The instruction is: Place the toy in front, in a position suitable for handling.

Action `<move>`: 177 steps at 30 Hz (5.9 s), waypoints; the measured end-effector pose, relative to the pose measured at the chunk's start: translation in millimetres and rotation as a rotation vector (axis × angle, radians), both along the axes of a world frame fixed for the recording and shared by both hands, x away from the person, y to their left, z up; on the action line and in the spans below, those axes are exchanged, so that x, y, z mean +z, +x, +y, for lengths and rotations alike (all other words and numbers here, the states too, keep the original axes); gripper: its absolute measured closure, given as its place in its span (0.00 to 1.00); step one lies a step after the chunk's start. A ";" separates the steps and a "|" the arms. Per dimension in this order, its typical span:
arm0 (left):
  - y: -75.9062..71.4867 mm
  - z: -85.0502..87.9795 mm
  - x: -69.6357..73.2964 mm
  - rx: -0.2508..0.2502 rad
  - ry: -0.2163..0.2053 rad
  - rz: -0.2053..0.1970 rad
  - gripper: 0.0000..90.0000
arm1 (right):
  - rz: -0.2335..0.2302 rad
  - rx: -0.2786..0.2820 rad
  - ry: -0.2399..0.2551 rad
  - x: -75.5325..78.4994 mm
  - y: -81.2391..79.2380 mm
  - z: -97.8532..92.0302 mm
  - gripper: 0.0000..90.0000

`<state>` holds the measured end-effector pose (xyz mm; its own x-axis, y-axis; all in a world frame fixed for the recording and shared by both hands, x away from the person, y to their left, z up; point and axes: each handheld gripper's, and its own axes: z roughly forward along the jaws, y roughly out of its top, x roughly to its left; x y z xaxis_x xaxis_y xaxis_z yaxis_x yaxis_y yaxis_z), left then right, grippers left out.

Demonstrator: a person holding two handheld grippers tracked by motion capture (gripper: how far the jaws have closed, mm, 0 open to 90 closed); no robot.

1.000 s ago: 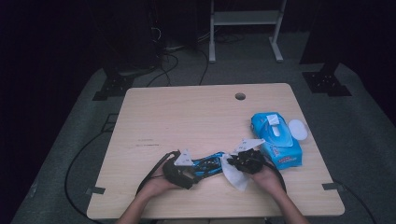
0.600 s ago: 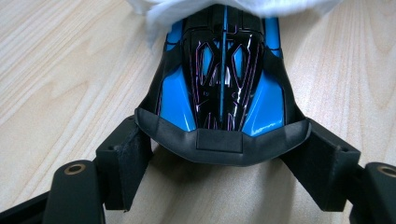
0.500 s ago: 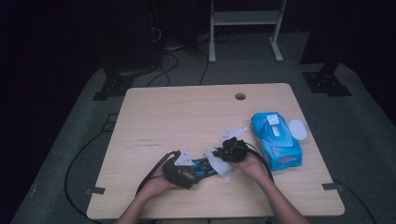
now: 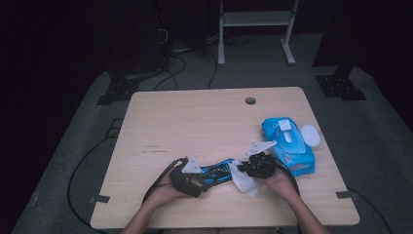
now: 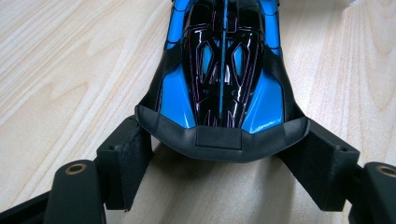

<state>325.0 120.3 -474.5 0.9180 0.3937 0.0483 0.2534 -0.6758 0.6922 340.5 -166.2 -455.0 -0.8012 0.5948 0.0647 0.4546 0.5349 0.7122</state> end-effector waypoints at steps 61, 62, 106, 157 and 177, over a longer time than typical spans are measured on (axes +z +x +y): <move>0.6 0.2 0.9 -0.003 0.012 -0.005 0.29 | 0.008 -0.030 -0.003 -4.2 -10.2 -7.2 0.91; 0.7 0.1 0.7 -0.003 0.010 -0.005 0.29 | 0.010 -0.030 -0.004 -4.3 -9.9 -7.8 0.91; 0.6 -0.2 1.0 -0.002 0.014 -0.011 0.29 | 0.013 -0.099 0.028 -8.6 6.1 -6.1 0.89; 0.7 -2.8 0.2 0.005 0.003 -0.008 0.29 | -0.026 0.090 0.053 6.2 -20.8 53.8 0.90; 1.0 -3.4 0.6 -0.001 0.006 -0.009 0.29 | -0.037 0.122 0.052 8.9 -16.4 78.6 0.90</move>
